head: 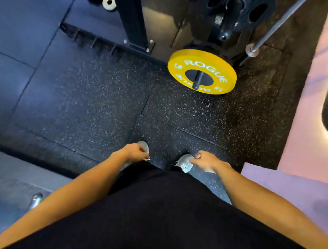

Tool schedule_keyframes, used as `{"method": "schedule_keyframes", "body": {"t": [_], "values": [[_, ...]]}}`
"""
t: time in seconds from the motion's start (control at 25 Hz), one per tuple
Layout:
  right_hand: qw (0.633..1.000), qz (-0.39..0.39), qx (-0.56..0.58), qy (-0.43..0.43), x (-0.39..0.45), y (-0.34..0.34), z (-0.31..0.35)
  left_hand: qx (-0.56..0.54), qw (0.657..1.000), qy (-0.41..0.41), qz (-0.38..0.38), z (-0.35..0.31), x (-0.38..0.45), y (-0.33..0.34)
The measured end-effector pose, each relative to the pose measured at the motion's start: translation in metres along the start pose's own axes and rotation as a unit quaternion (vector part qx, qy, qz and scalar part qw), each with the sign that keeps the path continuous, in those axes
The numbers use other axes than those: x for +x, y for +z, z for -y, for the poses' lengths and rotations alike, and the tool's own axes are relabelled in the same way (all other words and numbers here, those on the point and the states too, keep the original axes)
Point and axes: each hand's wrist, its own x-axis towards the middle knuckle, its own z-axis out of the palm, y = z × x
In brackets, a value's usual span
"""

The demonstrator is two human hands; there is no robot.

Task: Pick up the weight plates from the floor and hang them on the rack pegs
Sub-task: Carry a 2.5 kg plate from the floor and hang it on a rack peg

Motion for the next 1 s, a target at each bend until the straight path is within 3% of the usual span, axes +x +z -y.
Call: {"method": "schedule_keyframes", "body": {"t": [0.2,0.48,0.6,0.8,1.0], "values": [[0.992,-0.026,-0.101,-0.071,0.027,-0.061,0.061,-0.181,0.977,-0.056,-0.095,0.036,-0.019,-0.020],[0.965,0.013,-0.217,-0.144,0.071,-0.055,0.233,-0.340,0.925,-0.134,-0.106,0.150,-0.034,-0.036],[0.956,0.028,-0.251,-0.150,0.088,-0.036,0.321,-0.378,0.911,-0.129,-0.104,0.214,-0.037,-0.076],[0.948,0.014,-0.260,-0.185,0.105,-0.012,0.476,-0.416,0.882,-0.142,-0.173,0.337,-0.044,-0.179],[0.949,0.017,-0.240,-0.202,0.142,-0.019,0.597,-0.429,0.876,-0.131,-0.176,0.401,-0.025,-0.265]]}}
